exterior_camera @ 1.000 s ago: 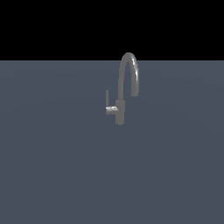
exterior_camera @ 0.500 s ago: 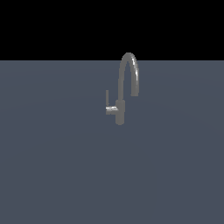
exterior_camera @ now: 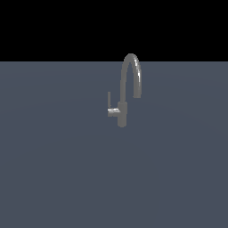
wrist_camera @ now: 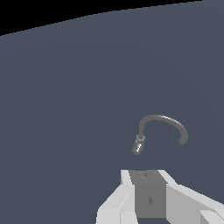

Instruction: Turn on the faucet by rotating a designated handle.

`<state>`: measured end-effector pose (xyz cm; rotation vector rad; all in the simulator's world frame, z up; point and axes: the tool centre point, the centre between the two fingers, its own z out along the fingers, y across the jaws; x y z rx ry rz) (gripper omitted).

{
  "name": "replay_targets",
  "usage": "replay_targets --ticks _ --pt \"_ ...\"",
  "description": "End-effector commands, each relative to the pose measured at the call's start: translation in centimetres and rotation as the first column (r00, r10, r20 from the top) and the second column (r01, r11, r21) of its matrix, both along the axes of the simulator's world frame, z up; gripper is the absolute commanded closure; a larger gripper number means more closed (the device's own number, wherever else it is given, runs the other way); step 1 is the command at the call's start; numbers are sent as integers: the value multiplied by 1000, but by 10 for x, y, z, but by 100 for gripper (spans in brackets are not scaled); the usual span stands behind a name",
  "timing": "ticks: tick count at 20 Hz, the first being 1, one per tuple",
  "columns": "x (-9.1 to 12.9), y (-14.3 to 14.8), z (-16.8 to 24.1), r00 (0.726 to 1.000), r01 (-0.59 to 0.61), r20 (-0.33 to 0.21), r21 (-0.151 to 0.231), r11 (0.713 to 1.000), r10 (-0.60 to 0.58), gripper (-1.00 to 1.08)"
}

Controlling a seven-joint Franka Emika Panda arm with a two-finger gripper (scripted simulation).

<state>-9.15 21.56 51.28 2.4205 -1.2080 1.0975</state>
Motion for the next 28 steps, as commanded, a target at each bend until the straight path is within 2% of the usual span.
replay_targets --ticks 1,8,15,21,28 --pt "24 -1 -27 999 47 10 -8 999 -47 108" --pt "87 -28 -117 982 186 21 -22 982 -186 108" --pt "136 -85 -219 943 334 13 -20 942 -334 108" --pt "155 -133 -287 902 431 0 -13 902 -431 108" --pt "160 -169 -331 869 495 -10 -6 869 -495 108"
